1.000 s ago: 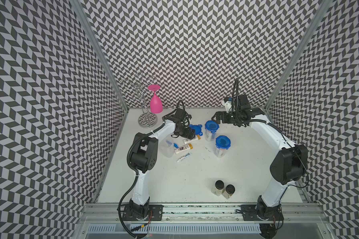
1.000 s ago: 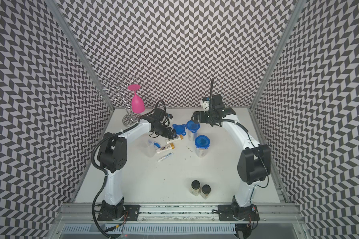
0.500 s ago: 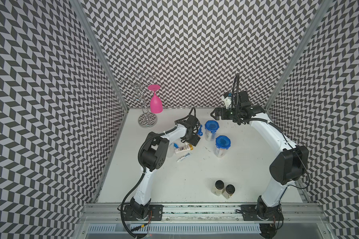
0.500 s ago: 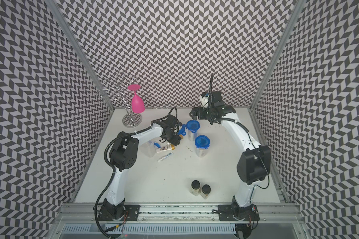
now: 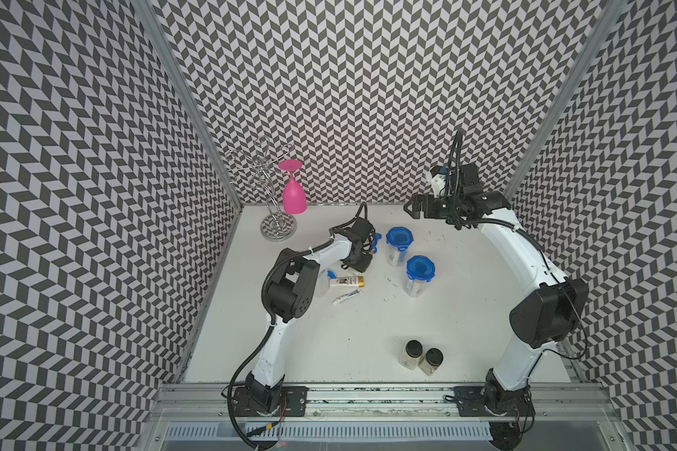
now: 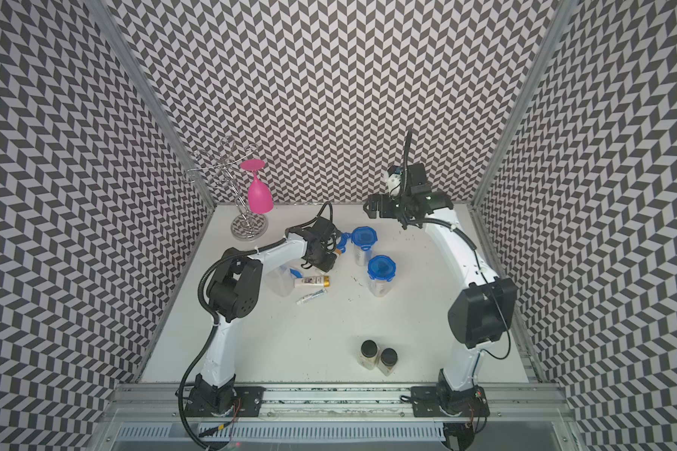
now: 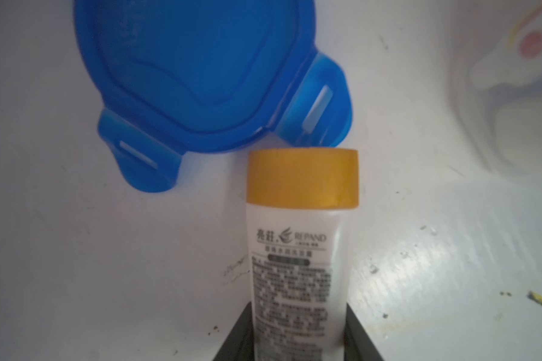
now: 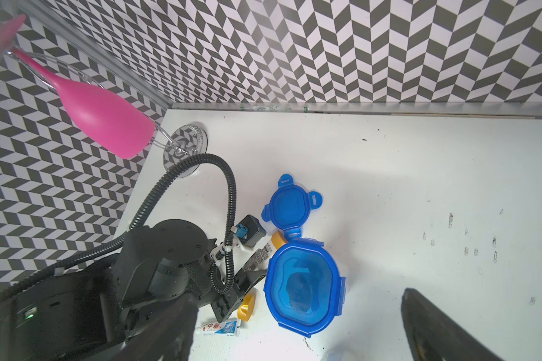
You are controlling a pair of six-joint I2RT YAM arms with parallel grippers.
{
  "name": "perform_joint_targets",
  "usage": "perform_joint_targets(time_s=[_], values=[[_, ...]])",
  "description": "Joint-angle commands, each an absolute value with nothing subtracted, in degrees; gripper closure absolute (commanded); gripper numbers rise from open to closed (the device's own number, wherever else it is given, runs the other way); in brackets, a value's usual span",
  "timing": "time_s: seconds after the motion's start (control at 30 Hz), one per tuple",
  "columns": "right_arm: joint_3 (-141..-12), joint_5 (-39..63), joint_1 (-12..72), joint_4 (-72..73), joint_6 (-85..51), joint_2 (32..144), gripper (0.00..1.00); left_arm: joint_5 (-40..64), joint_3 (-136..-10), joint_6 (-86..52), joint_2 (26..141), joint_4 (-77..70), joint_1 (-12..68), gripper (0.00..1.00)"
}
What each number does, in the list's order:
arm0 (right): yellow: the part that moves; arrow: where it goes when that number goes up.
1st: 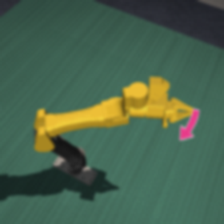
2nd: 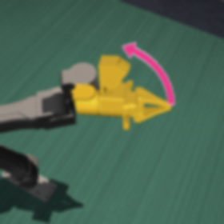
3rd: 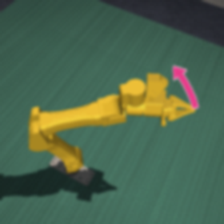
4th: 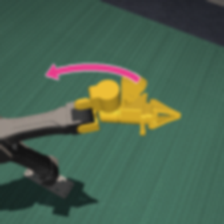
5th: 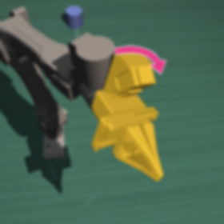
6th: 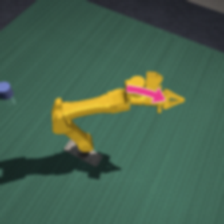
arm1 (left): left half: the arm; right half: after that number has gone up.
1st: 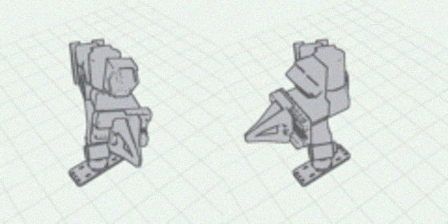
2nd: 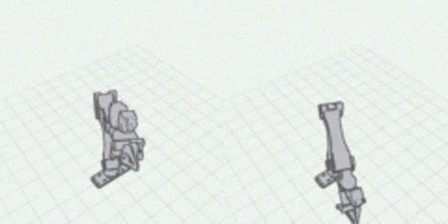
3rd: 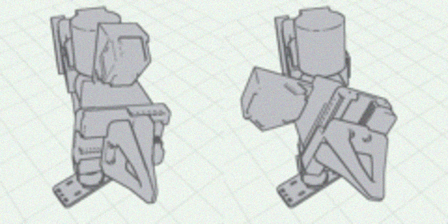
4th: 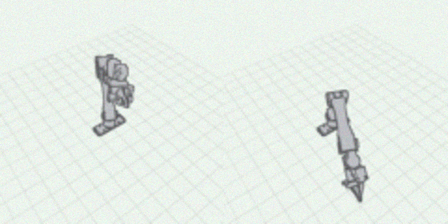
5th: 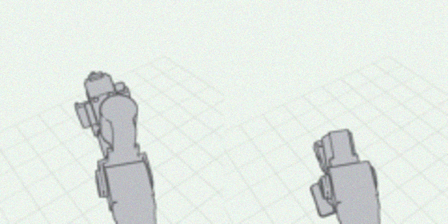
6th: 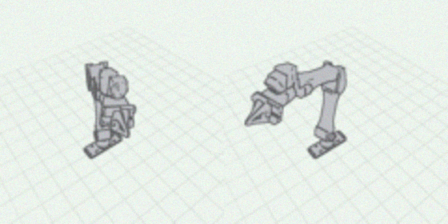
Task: Pack away toiletry kits
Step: Pick up the toiletry item from the center of the board, then place the toiletry item into the container.
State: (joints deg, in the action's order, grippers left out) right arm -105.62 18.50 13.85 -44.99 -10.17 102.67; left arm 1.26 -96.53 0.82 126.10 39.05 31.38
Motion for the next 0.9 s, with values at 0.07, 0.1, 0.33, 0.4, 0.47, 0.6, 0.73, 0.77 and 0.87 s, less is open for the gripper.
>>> perform_joint_targets(time_s=[0.07,0.1,0.33,0.4,0.47,0.6,0.73,0.77,0.87], values=[[-107.64,20.75,13.19,-46.59,-10.43,100.51,0.0,4.5,-93.86,-0.09,122.74,34.11,31.66,0.79],[-107.2,21.34,13.18,-46.75,-10.41,100.28,0.0,4.27,-93.54,-0.09,121.62,33.4,31.59,0.85],[-107.08,30.42,13.4,-47.5,-11.67,101.19,0.01,4.64,-90.92,-3.36,110.78,29.03,29.38,0.93],[-107.18,32.51,14.65,-46.94,-12.4,101.63,0.02,5.41,-88.75,-3.82,106.13,27.31,29.31,0.93],[-106.85,33.12,16.89,-45.67,-12.91,101.69,0.02,6.73,-84.9,-4.42,100.46,24.9,29.1,0.93],[-105.47,37.03,20.29,-41.02,-16.25,102.41,0.04,8.25,-75.29,-6.14,88.93,18.99,28.78,0.93],[-106.92,41.79,24.06,-35.72,-20.44,104.46,0.08,9.28,-65.09,-7.52,78.56,12.76,28.74,0.92],[-106.85,43.26,25.11,-33.46,-21.42,104.58,0.09,9.19,-63.49,-7.97,76.8,12.25,28.7,0.92],[-104.08,47.96,28.38,-25.3,-25.5,104.47,0.12,8.94,-60.66,-8.79,73.24,12.64,28.65,0.92]])
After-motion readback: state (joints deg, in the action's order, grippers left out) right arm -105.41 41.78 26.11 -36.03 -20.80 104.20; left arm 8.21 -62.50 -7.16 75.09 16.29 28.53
